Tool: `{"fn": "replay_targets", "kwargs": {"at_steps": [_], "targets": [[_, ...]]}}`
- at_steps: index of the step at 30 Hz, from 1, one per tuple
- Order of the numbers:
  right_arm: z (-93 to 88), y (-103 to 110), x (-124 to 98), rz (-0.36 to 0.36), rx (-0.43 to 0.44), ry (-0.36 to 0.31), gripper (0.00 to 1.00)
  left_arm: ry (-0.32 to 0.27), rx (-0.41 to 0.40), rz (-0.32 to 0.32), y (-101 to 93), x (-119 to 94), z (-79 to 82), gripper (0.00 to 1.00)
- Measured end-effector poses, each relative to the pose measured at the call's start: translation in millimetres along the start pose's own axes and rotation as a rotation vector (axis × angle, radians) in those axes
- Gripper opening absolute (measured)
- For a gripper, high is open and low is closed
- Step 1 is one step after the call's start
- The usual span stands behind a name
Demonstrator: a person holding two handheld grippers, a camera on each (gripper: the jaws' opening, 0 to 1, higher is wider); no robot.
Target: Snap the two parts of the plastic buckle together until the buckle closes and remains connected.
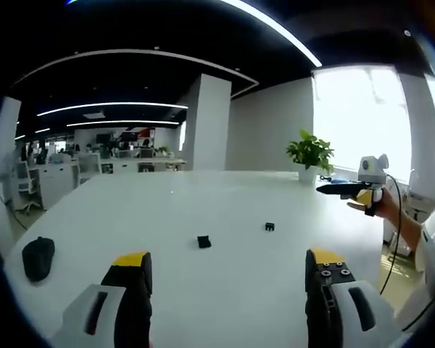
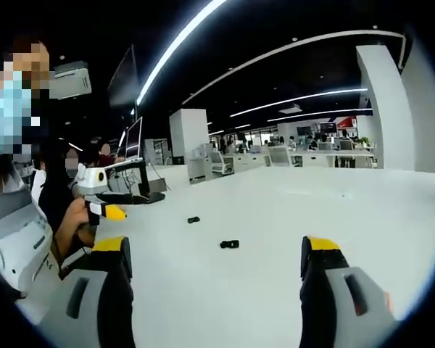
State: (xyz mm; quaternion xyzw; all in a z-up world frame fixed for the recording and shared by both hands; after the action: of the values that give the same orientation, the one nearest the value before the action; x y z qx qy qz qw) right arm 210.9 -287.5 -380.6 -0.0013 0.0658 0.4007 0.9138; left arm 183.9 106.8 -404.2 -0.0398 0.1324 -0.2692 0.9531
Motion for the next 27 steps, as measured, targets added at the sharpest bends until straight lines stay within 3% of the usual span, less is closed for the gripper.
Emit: {"fn": "replay_targets", "kwargs": {"at_steps": [18,21,27], "targets": [[9.0,-38,20,0.127,0.015,-0.081,0.97,0.018,0.039,-0.007,-7.0,4,5.4,0.89],[11.8,-44,24,0.158,-0.014,-0.052,0.95,0.019,0.051,-0.005,-8.6,2,8.0,0.89],[21.5,-49,33,0.206,-0.062,-0.057,0.95,0.014,0.061,0.003,-11.1,-1,11.2,0.90]]}}
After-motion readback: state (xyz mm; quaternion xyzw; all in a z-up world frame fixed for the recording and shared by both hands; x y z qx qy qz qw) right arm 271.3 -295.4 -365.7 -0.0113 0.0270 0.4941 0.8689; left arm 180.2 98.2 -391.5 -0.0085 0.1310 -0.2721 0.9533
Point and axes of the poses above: the point that each gripper's makers call its tool centre point, and the gripper's own axes: x roughly forward along the fingers, y roughly to its left, z roughly out of its top, the point moved 10 cm from there along -x, roughly backward along the fingers, and after that the axes turned 1 degree about -x, right-handed, at the moved point
